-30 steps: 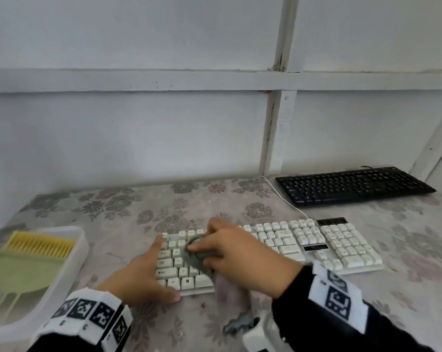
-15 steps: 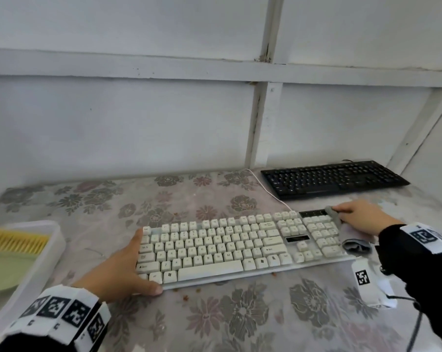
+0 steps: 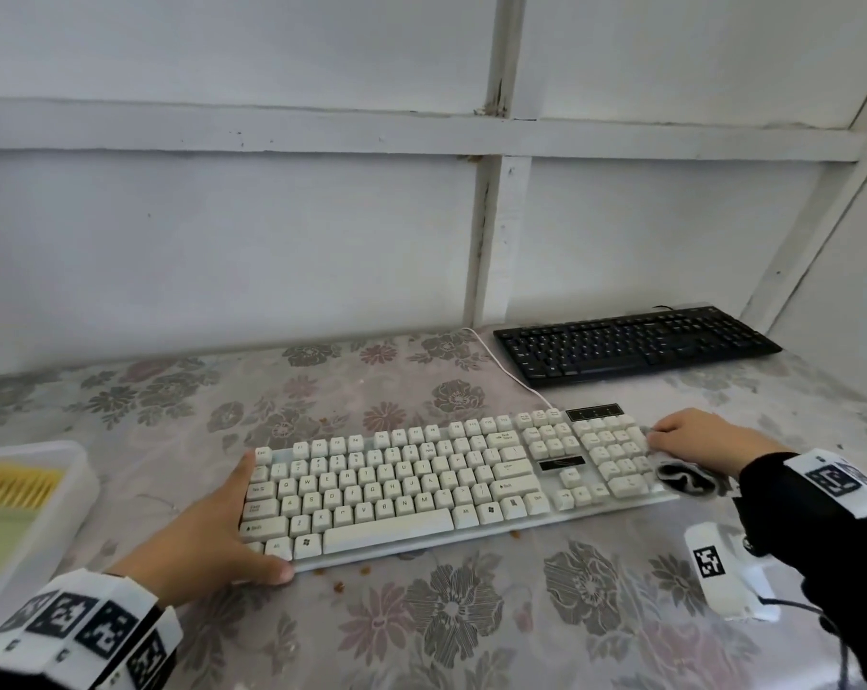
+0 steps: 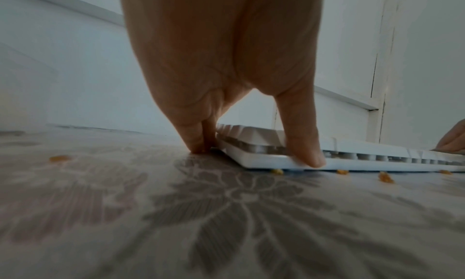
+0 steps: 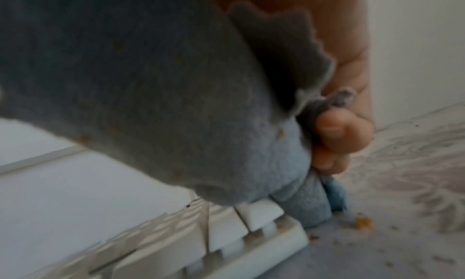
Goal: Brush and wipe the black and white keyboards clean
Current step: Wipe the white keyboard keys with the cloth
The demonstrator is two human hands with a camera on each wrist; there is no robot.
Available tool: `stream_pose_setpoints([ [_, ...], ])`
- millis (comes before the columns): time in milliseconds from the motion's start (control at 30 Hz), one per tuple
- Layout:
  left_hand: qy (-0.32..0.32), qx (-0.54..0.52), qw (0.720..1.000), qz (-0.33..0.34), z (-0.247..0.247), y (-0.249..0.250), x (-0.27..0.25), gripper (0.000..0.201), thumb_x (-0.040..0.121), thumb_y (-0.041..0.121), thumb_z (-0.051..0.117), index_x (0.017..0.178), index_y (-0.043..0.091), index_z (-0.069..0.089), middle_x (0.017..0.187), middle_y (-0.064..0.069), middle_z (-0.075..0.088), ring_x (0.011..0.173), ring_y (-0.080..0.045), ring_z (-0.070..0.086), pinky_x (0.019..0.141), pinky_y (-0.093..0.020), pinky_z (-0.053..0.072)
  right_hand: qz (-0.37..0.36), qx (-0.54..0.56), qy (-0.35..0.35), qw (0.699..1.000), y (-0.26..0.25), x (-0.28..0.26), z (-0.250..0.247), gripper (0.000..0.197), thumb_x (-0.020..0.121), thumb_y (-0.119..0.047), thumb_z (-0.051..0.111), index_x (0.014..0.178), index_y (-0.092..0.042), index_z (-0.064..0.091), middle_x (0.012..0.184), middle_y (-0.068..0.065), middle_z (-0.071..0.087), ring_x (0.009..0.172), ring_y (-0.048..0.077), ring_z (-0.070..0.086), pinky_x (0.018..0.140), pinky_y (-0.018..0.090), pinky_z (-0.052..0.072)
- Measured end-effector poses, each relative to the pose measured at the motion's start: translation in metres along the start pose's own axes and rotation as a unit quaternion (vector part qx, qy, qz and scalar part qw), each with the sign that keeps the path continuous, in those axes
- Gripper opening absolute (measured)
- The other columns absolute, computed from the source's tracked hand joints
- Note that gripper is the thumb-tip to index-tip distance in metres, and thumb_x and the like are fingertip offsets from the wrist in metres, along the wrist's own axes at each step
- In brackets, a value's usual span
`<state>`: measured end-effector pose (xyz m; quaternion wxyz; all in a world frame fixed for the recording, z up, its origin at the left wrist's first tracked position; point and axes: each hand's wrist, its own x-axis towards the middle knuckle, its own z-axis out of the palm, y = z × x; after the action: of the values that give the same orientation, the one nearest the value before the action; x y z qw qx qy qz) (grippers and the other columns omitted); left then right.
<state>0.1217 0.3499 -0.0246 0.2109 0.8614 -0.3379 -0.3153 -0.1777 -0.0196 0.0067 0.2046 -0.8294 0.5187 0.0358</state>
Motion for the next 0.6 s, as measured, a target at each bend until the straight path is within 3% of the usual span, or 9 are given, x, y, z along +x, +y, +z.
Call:
stream_pose_setpoints([
  [100,0.005,0.005,1.000,-0.004,0.001,-0.001,0.001,0.141,0.046,0.047,0.085,0.147,0.030,-0.013,0.152,0.002,0.026,0.129,-0.018,0.038,0.107,-0.032,0.032,-0.001,-0.006,-0.019,1.000,0.009,-0.010,-0.001,0.024,0.094,-0.018,0.054,0.095,-0.001,0.070,0.097,0.016,0.069,0.085,0.024,0.060,0.062,0.023,0.038],
  [233,0.012,0.007,1.000,-0.010,0.003,0.000,0.001,0.134,0.057,0.039,0.086,0.147,0.029,-0.013,0.152,0.001,0.025,0.129,-0.018,0.037,0.106,-0.030,0.032,-0.016,-0.016,-0.038,0.999,0.024,-0.018,0.000,0.023,0.093,-0.021,0.055,0.093,-0.004,0.071,0.092,0.013,0.071,0.093,0.029,0.066,0.068,0.029,0.040],
  [300,0.012,0.008,1.000,-0.012,0.003,0.002,0.001,0.133,0.058,0.038,0.085,0.147,0.029,-0.014,0.152,0.001,0.025,0.129,-0.018,0.038,0.105,-0.030,0.032,-0.027,-0.029,-0.045,0.998,0.030,-0.022,0.000,0.021,0.091,-0.022,0.056,0.080,-0.011,0.070,0.077,0.005,0.068,0.080,0.021,0.064,0.067,0.028,0.040],
  [367,0.013,0.007,1.000,-0.010,0.003,0.002,0.001,0.134,0.058,0.038,0.085,0.147,0.029,-0.014,0.152,0.001,0.026,0.128,-0.018,0.039,0.105,-0.030,0.033,-0.036,-0.046,-0.070,0.996,0.034,-0.026,-0.003,0.026,0.087,-0.023,0.057,0.062,-0.019,0.059,0.062,-0.002,0.057,0.064,0.015,0.053,0.065,0.027,0.038],
  [433,0.010,0.006,1.000,-0.013,0.002,0.002,0.000,0.134,0.058,0.039,0.085,0.147,0.029,-0.014,0.152,0.000,0.025,0.129,-0.018,0.038,0.105,-0.029,0.032,-0.038,-0.068,-0.095,0.992,0.035,-0.033,-0.008,0.028,0.082,-0.023,0.059,0.055,-0.021,0.050,0.056,-0.004,0.048,0.058,0.012,0.045,0.061,0.025,0.035],
  [500,0.001,0.005,1.000,-0.011,0.000,0.003,-0.001,0.139,0.053,0.045,0.086,0.147,0.028,-0.015,0.153,0.000,0.022,0.132,-0.019,0.035,0.108,-0.030,0.030,-0.044,-0.105,-0.086,0.990,0.028,-0.042,-0.015,0.022,0.085,-0.019,0.058,0.063,-0.018,0.059,0.061,-0.004,0.056,0.062,0.011,0.050,0.060,0.021,0.035],
  [600,-0.010,0.015,1.000,-0.013,0.000,0.006,-0.003,0.141,0.051,0.051,0.084,0.146,0.027,-0.017,0.154,-0.001,0.020,0.133,-0.019,0.034,0.109,-0.030,0.029,-0.122,-0.129,-0.018,0.984,-0.013,-0.066,-0.021,0.015,0.091,-0.025,0.056,0.093,-0.019,0.070,0.090,-0.002,0.065,0.083,0.011,0.058,0.064,0.015,0.036],
])
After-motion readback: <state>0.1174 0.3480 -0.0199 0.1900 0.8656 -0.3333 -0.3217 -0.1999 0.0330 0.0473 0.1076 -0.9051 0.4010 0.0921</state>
